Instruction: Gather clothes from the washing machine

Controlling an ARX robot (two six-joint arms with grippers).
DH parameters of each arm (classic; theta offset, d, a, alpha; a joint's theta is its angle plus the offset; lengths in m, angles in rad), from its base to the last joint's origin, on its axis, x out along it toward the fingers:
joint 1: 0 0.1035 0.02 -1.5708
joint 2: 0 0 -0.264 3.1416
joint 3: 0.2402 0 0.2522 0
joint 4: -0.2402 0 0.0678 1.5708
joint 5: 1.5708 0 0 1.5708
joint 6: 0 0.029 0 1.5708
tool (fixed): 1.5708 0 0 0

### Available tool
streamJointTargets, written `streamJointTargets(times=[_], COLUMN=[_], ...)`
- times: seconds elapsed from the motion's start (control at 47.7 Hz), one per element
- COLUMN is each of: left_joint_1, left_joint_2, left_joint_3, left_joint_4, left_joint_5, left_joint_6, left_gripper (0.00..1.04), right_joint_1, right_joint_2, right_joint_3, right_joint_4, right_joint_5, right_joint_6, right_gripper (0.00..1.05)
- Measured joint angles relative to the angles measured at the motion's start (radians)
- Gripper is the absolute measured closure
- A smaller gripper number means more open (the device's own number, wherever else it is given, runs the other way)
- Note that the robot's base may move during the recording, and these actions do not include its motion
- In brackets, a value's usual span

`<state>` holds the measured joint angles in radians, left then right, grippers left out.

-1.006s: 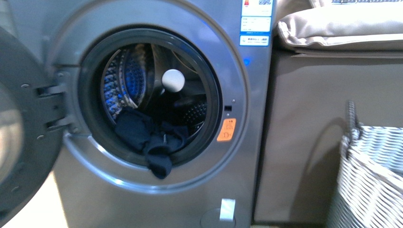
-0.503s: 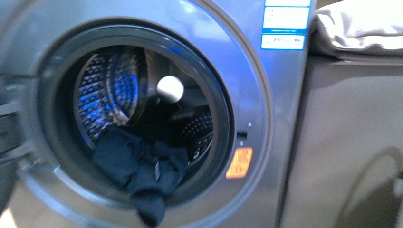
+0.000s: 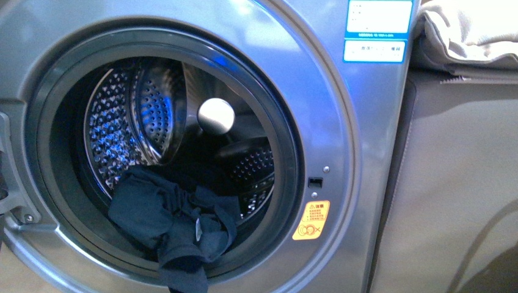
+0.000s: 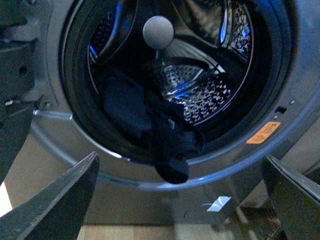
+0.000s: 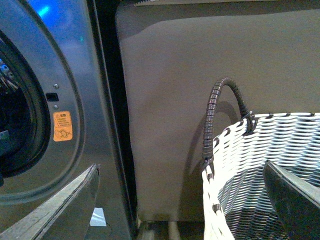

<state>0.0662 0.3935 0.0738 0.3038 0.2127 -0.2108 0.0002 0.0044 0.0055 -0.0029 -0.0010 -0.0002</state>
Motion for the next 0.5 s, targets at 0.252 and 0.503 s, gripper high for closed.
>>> streamJointTargets(times=[0.252, 0.503], left_joint_1=[-0.045, -0.089], left_joint_2=[0.412, 0.766], left_joint_3=[0.131, 0.305], left_joint_4=[0.306, 0.463], left_joint_5=[0.016, 0.015], left_joint_6=[0.012, 0.059], left_gripper=[0.07, 0.07], right_joint_1=[0.000, 0.000], right_joint_2=[0.000, 0.000], right_joint_3=[0.000, 0.000], right_joint_4=[0.000, 0.000], right_joint_5=[0.000, 0.000], right_joint_6=[0.000, 0.000], right_gripper=[0.08, 0.08])
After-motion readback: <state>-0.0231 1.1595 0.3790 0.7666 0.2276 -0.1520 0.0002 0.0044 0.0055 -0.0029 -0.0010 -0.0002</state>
